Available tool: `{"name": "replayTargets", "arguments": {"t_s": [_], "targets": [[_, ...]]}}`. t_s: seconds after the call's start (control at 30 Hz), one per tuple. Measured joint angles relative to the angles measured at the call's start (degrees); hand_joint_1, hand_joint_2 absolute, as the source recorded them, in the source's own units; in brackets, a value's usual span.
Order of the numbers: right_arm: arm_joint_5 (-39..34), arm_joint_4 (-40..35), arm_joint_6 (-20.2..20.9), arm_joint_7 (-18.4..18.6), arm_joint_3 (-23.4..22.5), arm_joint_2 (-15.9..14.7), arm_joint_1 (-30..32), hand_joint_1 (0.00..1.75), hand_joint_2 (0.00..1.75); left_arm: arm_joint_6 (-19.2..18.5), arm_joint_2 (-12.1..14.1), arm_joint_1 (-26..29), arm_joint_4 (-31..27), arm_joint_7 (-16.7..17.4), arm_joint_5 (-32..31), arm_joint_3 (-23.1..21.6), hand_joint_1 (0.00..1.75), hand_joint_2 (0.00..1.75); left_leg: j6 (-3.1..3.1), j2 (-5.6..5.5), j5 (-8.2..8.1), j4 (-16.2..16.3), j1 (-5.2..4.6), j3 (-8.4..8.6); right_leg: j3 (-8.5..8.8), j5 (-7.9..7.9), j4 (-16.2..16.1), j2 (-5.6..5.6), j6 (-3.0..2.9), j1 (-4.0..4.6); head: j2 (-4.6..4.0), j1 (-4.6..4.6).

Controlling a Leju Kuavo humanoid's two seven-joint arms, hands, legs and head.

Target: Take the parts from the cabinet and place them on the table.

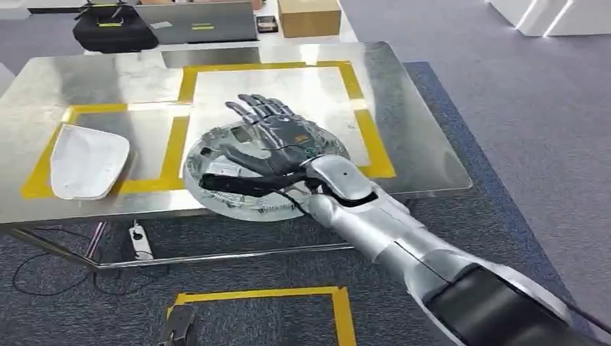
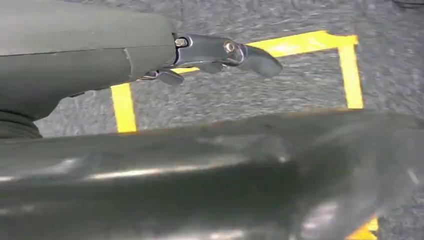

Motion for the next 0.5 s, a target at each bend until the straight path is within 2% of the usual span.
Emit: {"name": "replayTargets", "arguments": {"t_s": [0.03, 0.13, 0.17, 0.2, 0.23, 0.3, 0.33, 0.37, 0.43, 0.47, 0.5], "targets": [[-0.16, -1.55, 0.04, -0.22, -0.9, -0.52, 0.33, 0.0, 0.0, 0.02, 0.02, 0.0, 0.0, -0.07, 0.0, 0.07, 0.0, 0.0, 0.45, 0.02, -0.01, 0.0, -0.03, 0.0, -0.85, -1.45, 2.05, -0.08, 0.2, 0.02, 0.0, 0.28], [-0.95, -4.34, 0.11, -0.61, -2.42, -1.79, 1.88, 0.0, 0.0, 0.09, 0.07, 0.02, 0.0, -0.11, 0.09, 0.22, 0.0, 0.0, 0.92, 0.23, 0.04, 0.06, -0.12, -0.04, -7.33, -7.16, 15.57, -0.09, 0.61, 0.01, -0.02, 0.26], [-2.7, -5.04, 0.22, -1.56, -2.97, -2.19, 2.86, 0.0, 0.0, 0.22, 0.13, 0.16, 0.0, -0.24, 0.44, 0.33, 0.0, 0.0, 0.95, 0.23, 0.1, 0.08, -0.14, -0.03, -8.42, -7.49, 17.63, -0.09, 0.66, 0.0, -0.02, 0.26], [-6.8, -6.64, 0.78, -3.49, -4.03, -2.77, 4.33, 0.0, 0.0, 0.24, 0.17, 0.44, 0.0, -0.89, 0.94, 0.67, 0.0, 0.0, 0.97, 0.21, 0.11, 0.1, -0.15, -0.02, -8.15, -6.52, 16.97, -0.09, 0.63, 0.0, -0.02, 0.22], [-11.8, -9.04, 1.57, -5.8, -5.58, -3.42, 6.38, 0.0, 0.0, 0.24, 0.2, 0.89, 0.0, -1.9, 1.63, 1.16, 0.0, 0.0, 0.96, 0.11, 0.11, 0.12, -0.15, 0.0, -6.56, -4.36, 13.69, -0.09, 0.51, 0.0, -0.02, 0.31], [-22.32, -15.08, 4.99, -10.2, -9.34, -5.16, 11.65, 0.0, 0.0, 0.7, 0.24, 2.13, 0.0, -4.07, 2.93, 1.88, 0.0, 0.0, 0.89, -0.18, 0.05, 0.17, -0.15, 0.07, -0.69, 0.74, 2.31, -0.15, 0.04, 0.01, -0.02, 0.29], [-27.36, -18.37, 7.11, -12.34, -11.13, -6.2, 14.67, 0.0, 0.0, 1.39, 0.26, 2.71, 0.0, -5.09, 3.28, 2.49, 0.0, 0.0, 0.7, -0.26, 0.03, 0.19, -0.24, -0.07, 0.59, -0.01, -0.07, -0.27, -0.19, 0.1, -0.02, 0.18], [-31.43, -21.6, 9.15, -14.22, -12.66, -6.95, 18.21, 0.0, 0.0, 2.21, 0.26, 3.1, 0.0, -5.86, 3.67, 2.97, 0.0, 0.0, 0.37, -0.5, 0.05, 0.54, -0.5, -0.27, 1.16, 0.47, -0.72, -0.16, -0.22, 0.24, 0.0, 0.22], [-38.09, -28.3, 12.33, -17.64, -16.24, -8.5, 26.74, 0.0, 0.0, 3.46, 0.26, 3.91, 0.0, -6.38, 4.28, 4.13, 0.0, 0.0, -0.13, -0.51, 0.37, 0.26, -0.3, -0.2, 1.15, 0.56, -0.4, -0.12, -0.4, 0.43, 0.0, 0.24], [-39.55, -31.12, 12.74, -18.74, -17.71, -9.0, 30.77, 0.0, 0.0, 3.85, 0.26, 4.13, 0.0, -6.54, 4.37, 4.57, 0.0, 0.0, -0.38, -0.58, 0.45, 0.18, -0.31, -0.16, 1.12, 0.72, -0.49, -0.16, -0.65, 0.41, 0.0, 0.18], [-41.08, -33.94, 13.31, -19.57, -18.91, -9.29, 34.65, 0.0, 0.0, 4.09, 0.39, 4.21, 0.0, -6.78, 4.52, 5.03, 0.0, 0.0, -0.69, -0.45, -0.4, 0.53, -0.31, -0.3, 1.18, 1.17, -1.03, -0.52, -1.3, -0.16, -0.02, 0.24]]}}
